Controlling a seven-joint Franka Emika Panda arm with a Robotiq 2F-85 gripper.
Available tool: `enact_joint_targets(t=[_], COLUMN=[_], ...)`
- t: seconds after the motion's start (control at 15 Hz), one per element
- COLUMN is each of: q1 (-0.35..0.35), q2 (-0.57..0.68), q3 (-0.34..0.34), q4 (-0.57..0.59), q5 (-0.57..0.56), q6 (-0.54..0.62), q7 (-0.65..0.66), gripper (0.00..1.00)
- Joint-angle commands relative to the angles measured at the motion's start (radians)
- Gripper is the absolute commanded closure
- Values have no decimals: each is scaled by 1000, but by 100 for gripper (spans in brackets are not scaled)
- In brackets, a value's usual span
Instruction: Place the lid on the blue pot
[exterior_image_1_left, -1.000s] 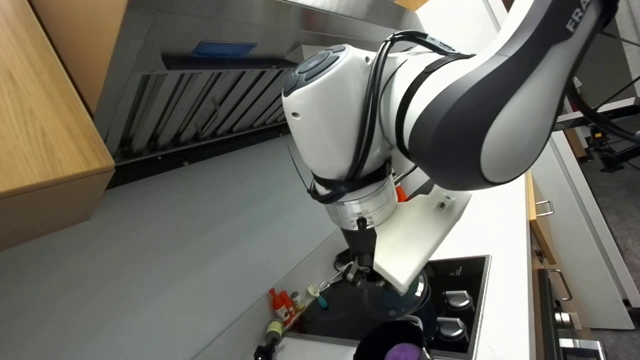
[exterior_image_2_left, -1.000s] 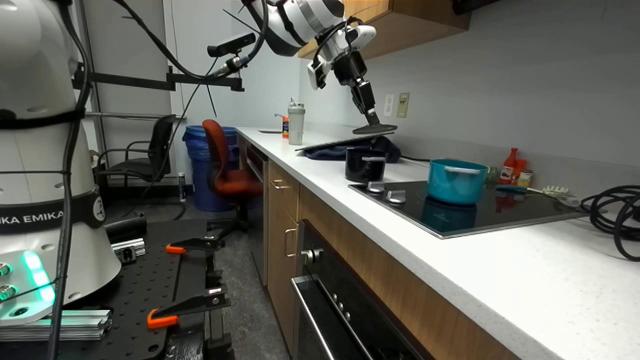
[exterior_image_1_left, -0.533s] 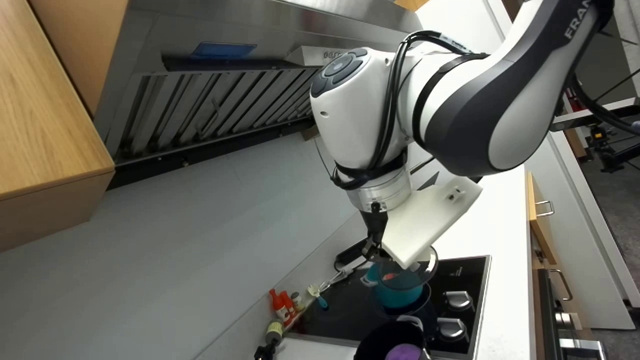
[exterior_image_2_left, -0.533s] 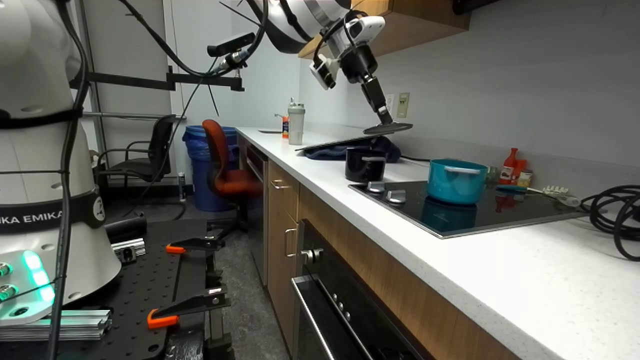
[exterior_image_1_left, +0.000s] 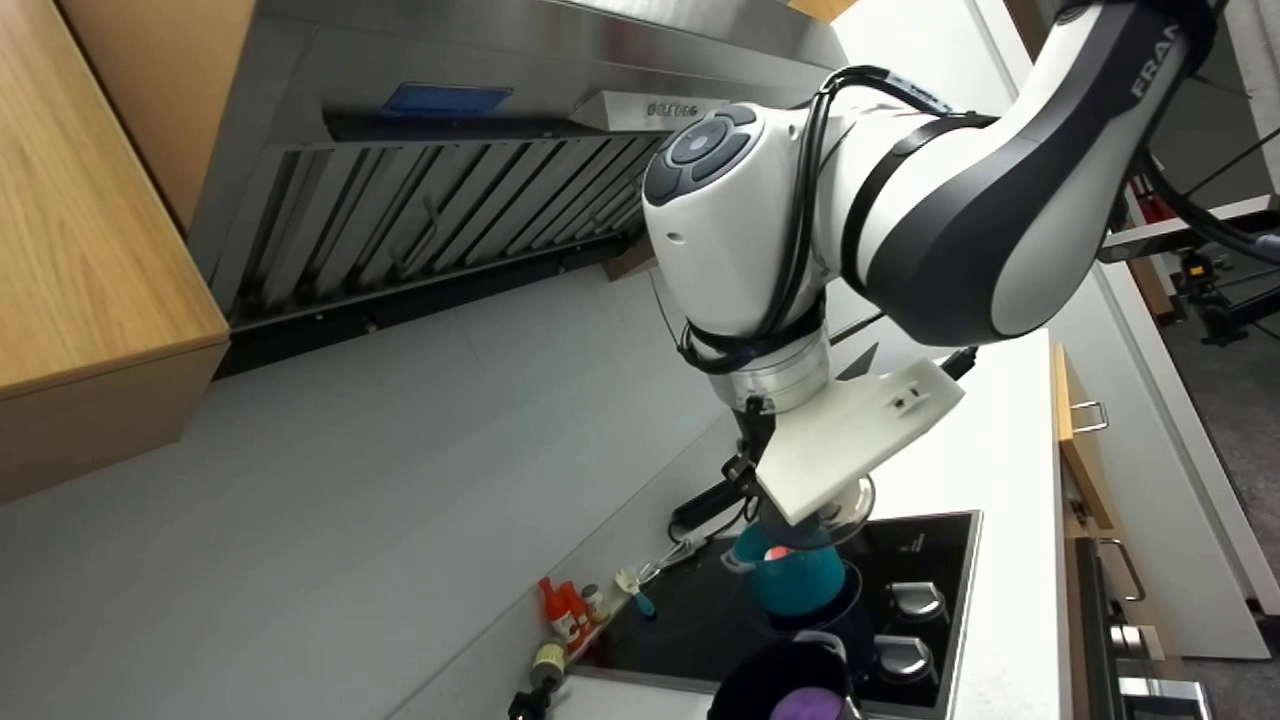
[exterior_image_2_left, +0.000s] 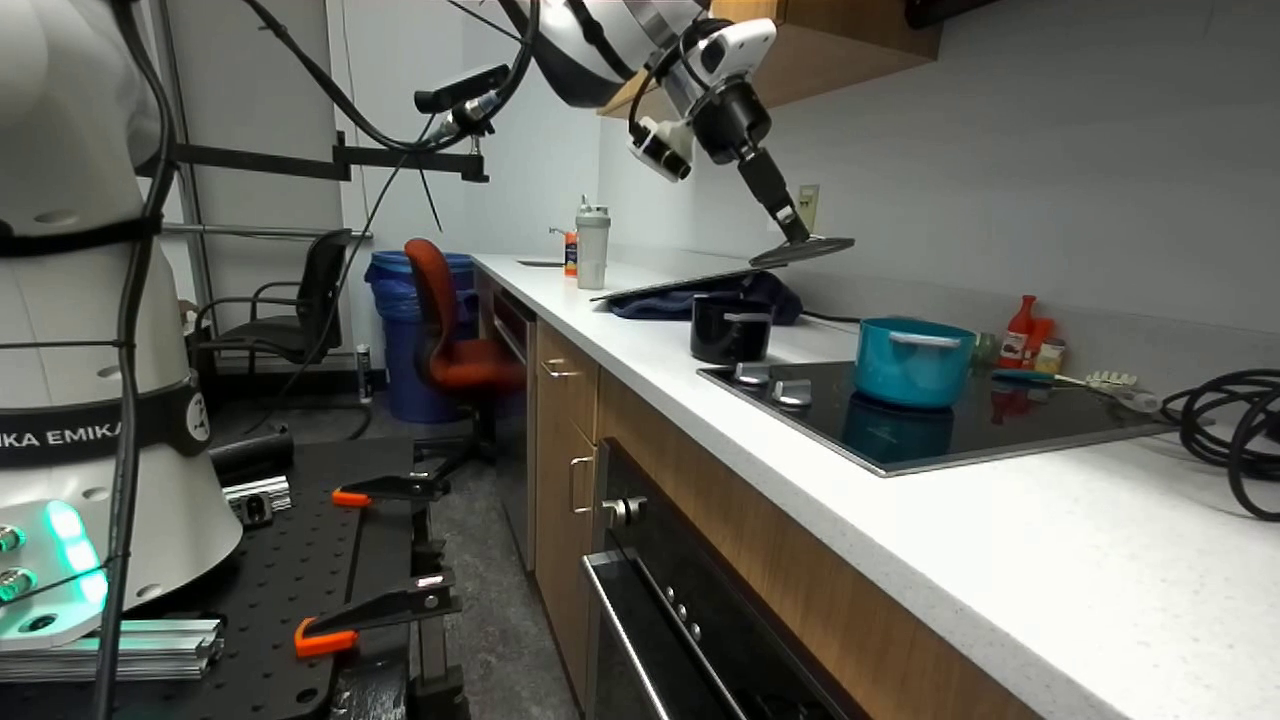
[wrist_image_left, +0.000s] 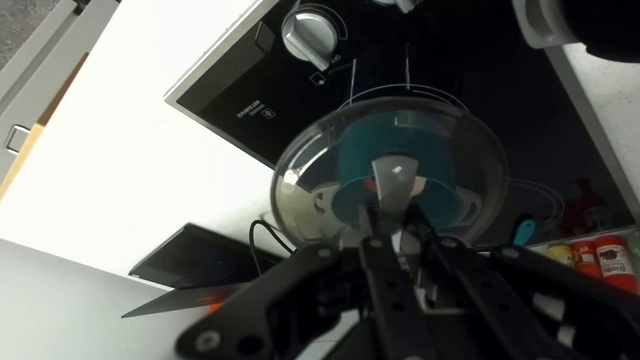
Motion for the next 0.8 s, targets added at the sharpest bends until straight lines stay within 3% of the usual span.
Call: enact_joint_targets(t=[0.0, 0.47, 0.53, 0.73], q1=[-7, -3, -6, -6], q2=[-6, -5, 4, 4], q3=[5, 10, 8, 9], q4=[-7, -4, 1, 1], q5=[-53, -55, -24, -24], q6=[-5, -11, -2, -2], q7=[83, 101, 60, 60], gripper=[96, 96, 86, 86])
